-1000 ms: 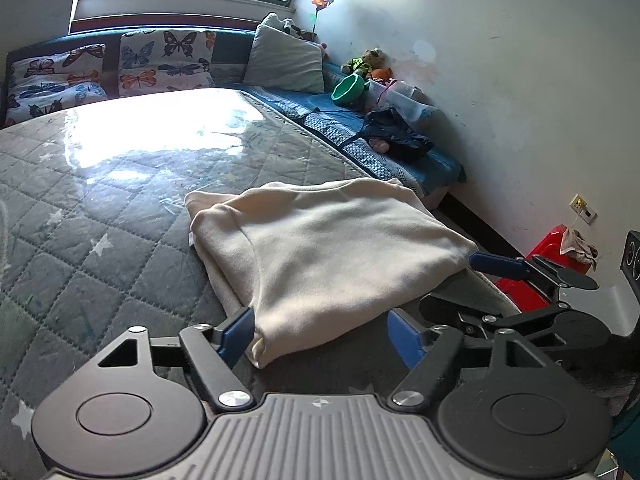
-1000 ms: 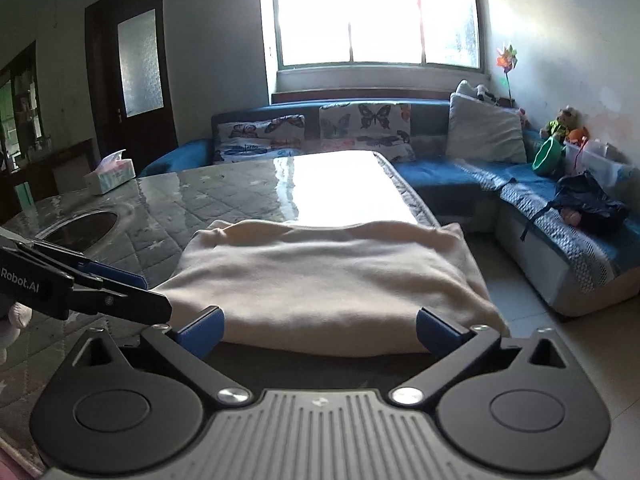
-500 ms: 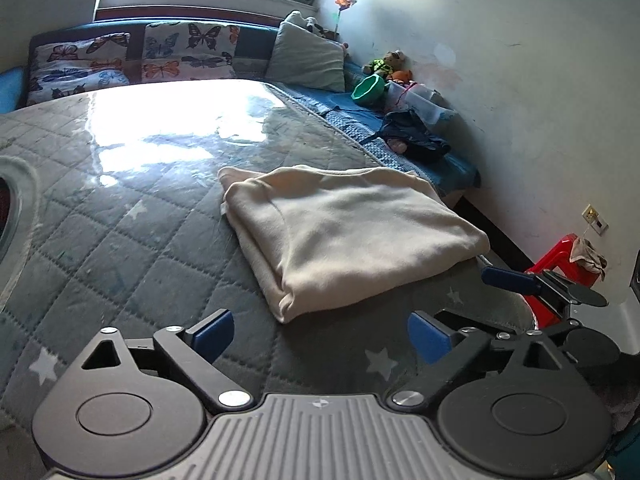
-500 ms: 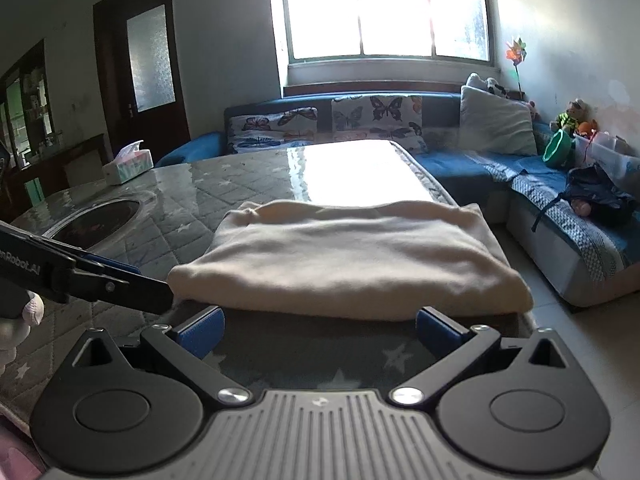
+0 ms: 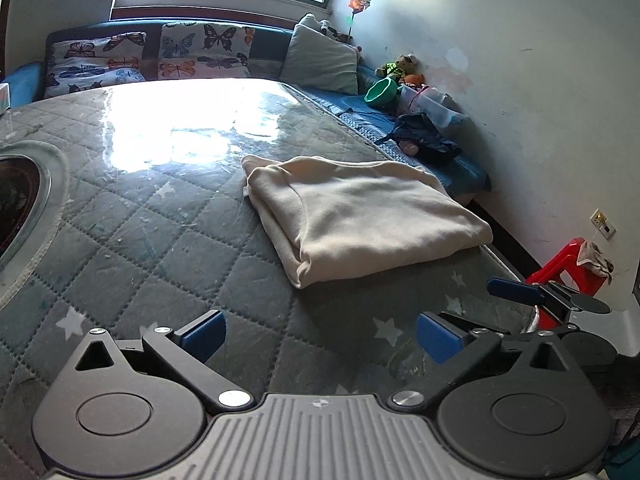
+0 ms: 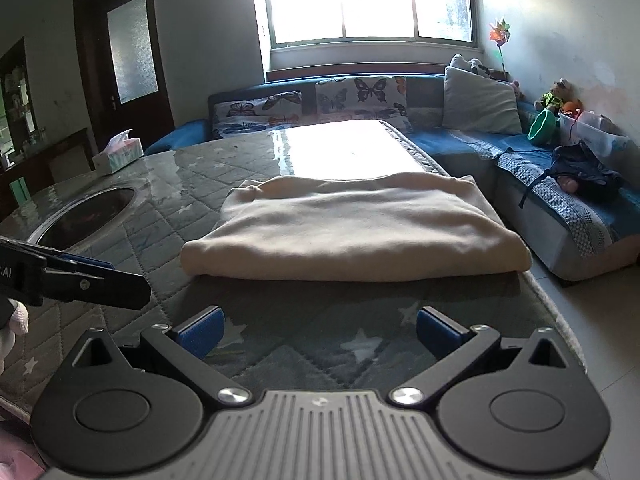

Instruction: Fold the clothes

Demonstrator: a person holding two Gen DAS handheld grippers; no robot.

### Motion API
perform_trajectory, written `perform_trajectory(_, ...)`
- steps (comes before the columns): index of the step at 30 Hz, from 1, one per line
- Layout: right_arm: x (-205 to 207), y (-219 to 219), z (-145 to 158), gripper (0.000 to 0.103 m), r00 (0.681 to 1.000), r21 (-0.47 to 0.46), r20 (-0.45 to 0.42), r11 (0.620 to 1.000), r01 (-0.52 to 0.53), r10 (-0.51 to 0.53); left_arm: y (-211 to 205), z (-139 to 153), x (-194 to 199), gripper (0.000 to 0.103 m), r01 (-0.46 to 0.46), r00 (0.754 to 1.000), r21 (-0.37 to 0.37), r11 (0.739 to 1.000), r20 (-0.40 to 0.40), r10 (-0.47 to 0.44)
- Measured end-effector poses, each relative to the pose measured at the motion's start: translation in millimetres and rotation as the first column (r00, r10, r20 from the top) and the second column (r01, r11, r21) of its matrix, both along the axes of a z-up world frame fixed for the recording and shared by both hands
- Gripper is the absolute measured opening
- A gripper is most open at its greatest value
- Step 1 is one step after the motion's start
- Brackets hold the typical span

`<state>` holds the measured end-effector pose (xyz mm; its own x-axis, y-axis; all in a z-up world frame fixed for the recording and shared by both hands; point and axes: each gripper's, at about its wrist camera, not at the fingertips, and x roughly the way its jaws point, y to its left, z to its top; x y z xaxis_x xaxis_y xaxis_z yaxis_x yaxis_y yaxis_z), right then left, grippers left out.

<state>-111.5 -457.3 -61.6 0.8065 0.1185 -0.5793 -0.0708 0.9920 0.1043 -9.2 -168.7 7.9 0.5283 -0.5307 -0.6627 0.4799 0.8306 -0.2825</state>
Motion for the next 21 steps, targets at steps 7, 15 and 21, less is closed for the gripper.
perform_trajectory(7,-8.5,10.1,1.9,0.103,1.000,-0.008,0.004,1.000,0.002,-0.002,4.6,0.7,-13.0,0.103,-0.002,1.000,0.013,1.000,0.013,0.001)
perform_trajectory(15,-22.0,19.6,4.7,0.103,1.000,-0.007,0.027,1.000,-0.003,0.003,7.9,0.8,-26.4,0.103,-0.008,1.000,0.029,1.000,0.027,0.007)
perform_trajectory(21,-27.4,24.2,5.8,0.103,0.999,-0.005,0.037,1.000,-0.011,0.011,12.1,-0.4,-31.8,0.103,-0.026,0.999,0.038,0.999,0.023,0.025)
